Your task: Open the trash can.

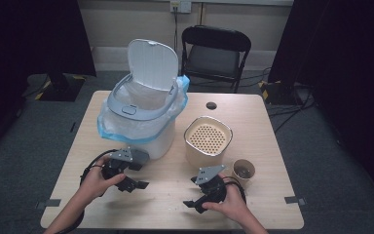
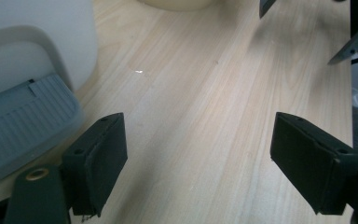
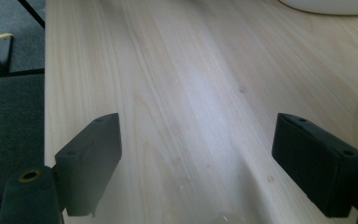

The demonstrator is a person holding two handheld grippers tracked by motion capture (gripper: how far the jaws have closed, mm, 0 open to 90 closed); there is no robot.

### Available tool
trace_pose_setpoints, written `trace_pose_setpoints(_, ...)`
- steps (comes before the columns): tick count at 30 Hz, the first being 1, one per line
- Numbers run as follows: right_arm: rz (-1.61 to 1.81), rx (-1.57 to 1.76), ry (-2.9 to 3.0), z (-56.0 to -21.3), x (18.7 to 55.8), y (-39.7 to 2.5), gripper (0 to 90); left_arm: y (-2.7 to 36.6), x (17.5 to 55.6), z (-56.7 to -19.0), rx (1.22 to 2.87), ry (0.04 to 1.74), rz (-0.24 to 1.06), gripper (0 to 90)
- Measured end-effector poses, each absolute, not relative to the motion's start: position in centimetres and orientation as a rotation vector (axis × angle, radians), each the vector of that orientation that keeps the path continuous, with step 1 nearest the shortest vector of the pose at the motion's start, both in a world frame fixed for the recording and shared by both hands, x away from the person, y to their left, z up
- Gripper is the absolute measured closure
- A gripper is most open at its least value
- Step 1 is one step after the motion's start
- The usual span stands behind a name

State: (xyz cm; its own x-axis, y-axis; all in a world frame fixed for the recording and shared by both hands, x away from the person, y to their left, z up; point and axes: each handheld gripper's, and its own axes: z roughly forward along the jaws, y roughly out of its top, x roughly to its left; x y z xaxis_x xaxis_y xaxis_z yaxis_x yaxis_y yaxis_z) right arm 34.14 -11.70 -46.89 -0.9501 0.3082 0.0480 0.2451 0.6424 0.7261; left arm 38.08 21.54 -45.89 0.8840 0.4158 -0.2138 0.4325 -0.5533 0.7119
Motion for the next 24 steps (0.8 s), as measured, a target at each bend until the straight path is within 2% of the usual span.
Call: trace_pose_setpoints(24,1.169,0.539,2.767,-46.5,33.4,-15.4,15.7,21.2,38.0,-47.6,2.292,0.564,0.049,18.4)
